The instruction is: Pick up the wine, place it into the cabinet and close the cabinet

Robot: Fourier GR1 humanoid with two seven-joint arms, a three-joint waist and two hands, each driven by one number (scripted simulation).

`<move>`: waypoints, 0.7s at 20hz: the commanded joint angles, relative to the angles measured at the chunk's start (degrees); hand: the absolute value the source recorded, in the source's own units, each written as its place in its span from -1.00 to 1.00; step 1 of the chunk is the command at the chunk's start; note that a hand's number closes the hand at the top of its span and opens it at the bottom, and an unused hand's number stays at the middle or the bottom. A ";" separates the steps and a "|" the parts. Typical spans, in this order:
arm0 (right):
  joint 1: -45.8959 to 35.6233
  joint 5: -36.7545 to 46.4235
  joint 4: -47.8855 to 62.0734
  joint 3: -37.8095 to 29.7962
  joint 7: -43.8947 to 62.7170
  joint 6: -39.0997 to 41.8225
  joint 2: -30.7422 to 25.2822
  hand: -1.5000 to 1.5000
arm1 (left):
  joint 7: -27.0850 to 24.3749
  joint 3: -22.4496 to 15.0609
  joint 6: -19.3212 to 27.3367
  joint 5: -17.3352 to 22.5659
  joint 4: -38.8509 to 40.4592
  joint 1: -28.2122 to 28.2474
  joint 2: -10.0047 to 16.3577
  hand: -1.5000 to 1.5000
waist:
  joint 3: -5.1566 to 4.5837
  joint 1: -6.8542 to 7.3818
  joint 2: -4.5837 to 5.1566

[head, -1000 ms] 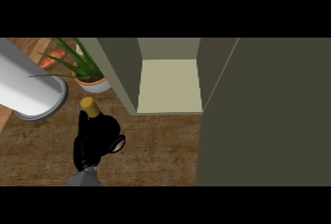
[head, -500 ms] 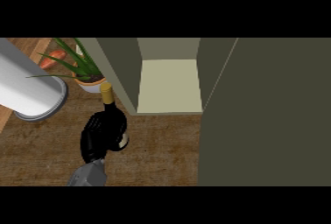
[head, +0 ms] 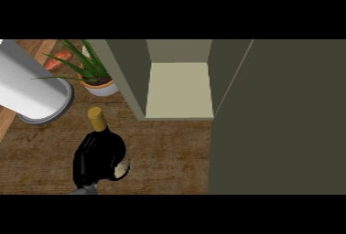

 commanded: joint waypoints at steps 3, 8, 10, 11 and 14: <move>2.46 -4.88 -10.58 -2.20 4.43 0.47 -1.06 -1.00 | -5.74 -1.23 -10.36 0.31 -6.71 9.66 3.90 1.00 | 0.00 0.05 0.23; -1.02 -4.42 -10.25 -2.41 7.04 -0.55 -0.12 -1.00 | -1.56 -5.38 -8.82 -0.65 -17.79 12.78 2.51 1.00 | 0.00 0.20 0.30; 2.76 -3.88 -11.37 -1.19 4.36 -0.32 0.28 -1.00 | 2.97 -6.71 -5.49 -1.12 -22.13 12.02 2.02 1.00 | 0.04 -0.22 0.22; 1.01 -4.46 -12.55 -2.36 6.73 -0.67 -0.30 -1.00 | 4.29 -9.51 -1.92 -3.05 -26.93 13.89 0.26 1.00 | 0.06 -0.07 0.11; 2.31 -3.12 -12.66 0.79 6.46 -0.21 -0.29 -1.00 | 11.54 -12.03 3.60 -4.51 -32.13 10.33 -1.44 1.00 | 0.05 -0.46 0.09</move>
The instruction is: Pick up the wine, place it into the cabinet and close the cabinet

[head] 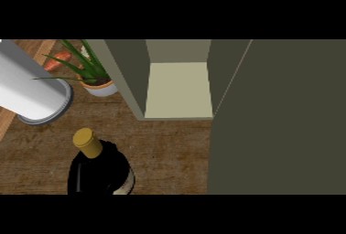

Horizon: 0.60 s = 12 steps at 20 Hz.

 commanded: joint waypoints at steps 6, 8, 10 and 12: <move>2.90 -5.89 -12.68 -4.07 5.90 0.16 -1.46 -1.00 | 10.84 -6.86 12.94 -8.15 -10.85 -5.16 -4.24 1.00 | -0.01 -0.28 0.30; 3.08 -6.93 -12.80 -4.88 5.13 0.76 -1.26 -1.00 | 15.53 -6.75 13.60 -7.42 -14.14 -6.08 -3.13 1.00 | 0.00 -0.26 0.28; 2.46 -5.29 -9.02 -3.25 1.48 1.28 0.12 -1.00 | 20.35 -9.75 20.73 -8.19 -13.77 -13.23 -4.69 1.00 | 0.03 -0.68 0.33; 5.30 -3.48 -10.80 -1.17 2.23 1.53 0.04 -1.00 | 21.12 -9.08 20.56 -6.44 -14.24 -13.18 -4.72 1.00 | -0.01 -0.43 0.30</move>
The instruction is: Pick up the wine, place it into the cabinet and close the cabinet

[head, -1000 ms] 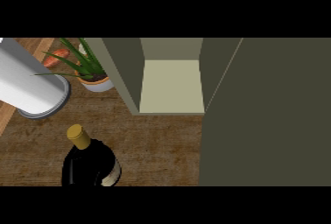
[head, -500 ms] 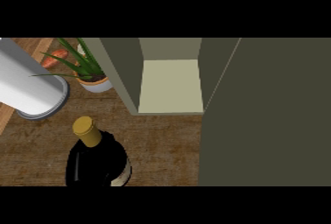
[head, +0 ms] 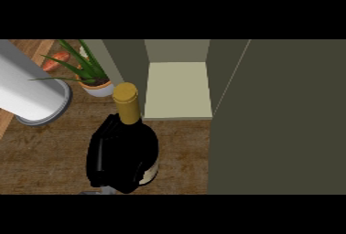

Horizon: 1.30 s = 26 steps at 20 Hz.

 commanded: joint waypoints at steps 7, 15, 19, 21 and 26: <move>2.32 -7.96 -12.28 -4.12 5.99 1.21 -1.34 -1.00 | 5.82 -2.69 12.50 2.84 7.54 -13.75 -0.67 1.00 | -0.03 -0.51 0.34; -0.22 -3.43 -10.37 -0.90 6.92 -0.34 1.41 -1.00 | 7.47 -4.34 20.32 3.07 17.41 -23.99 -0.67 1.00 | -0.07 -0.36 0.35; 0.34 -7.44 -11.12 -5.42 7.15 1.32 0.18 -1.00 | 2.94 -4.53 20.20 6.67 23.44 -24.89 -0.68 1.00 | -0.04 -0.69 0.41; 2.17 -5.78 -11.29 -2.70 6.52 1.66 0.68 -1.00 | 2.08 -5.56 21.25 7.18 24.28 -26.02 -0.68 1.00 | -0.04 -0.45 0.32; 1.96 -1.24 -11.19 2.78 7.11 0.17 2.82 -1.00 | -4.48 -7.30 20.35 14.50 31.62 -26.53 -0.68 1.00 | -0.11 -0.94 0.38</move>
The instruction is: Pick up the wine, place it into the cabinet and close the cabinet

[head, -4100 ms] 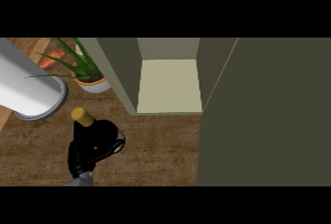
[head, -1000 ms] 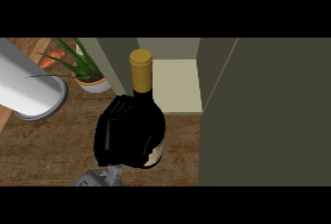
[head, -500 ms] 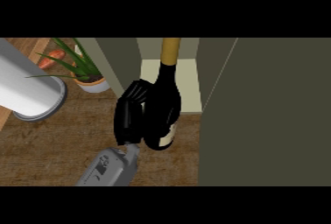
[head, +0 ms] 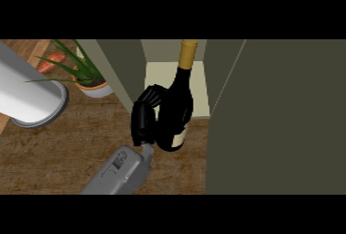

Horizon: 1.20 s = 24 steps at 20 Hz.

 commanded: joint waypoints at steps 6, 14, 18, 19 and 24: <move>5.69 -4.57 -14.14 0.17 4.22 0.63 -0.93 -1.00 | -11.24 0.23 -1.88 10.70 11.25 -3.58 -0.01 1.00 | -0.03 -0.90 0.15; 2.56 -7.27 -11.61 -4.46 4.64 1.07 -0.69 -1.00 | -12.70 1.99 -7.43 17.25 18.44 -7.37 -0.01 1.00 | 0.00 0.27 0.19; 7.09 -7.30 -13.57 -4.73 3.49 3.29 -2.00 -1.00 | -14.52 3.01 -7.76 19.74 24.19 -11.16 -0.01 1.00 | 0.01 -0.58 0.20; 5.73 -1.89 -10.84 0.91 1.04 1.10 1.60 -1.00 | -13.64 0.06 -3.05 21.71 22.03 -12.83 -0.01 1.00 | -0.02 -0.69 0.11; 7.82 -9.14 -9.06 -6.65 -1.54 4.87 -0.72 -1.00 | -12.43 5.93 -6.31 22.53 30.77 -20.51 -0.01 1.00 | 0.08 -0.71 0.33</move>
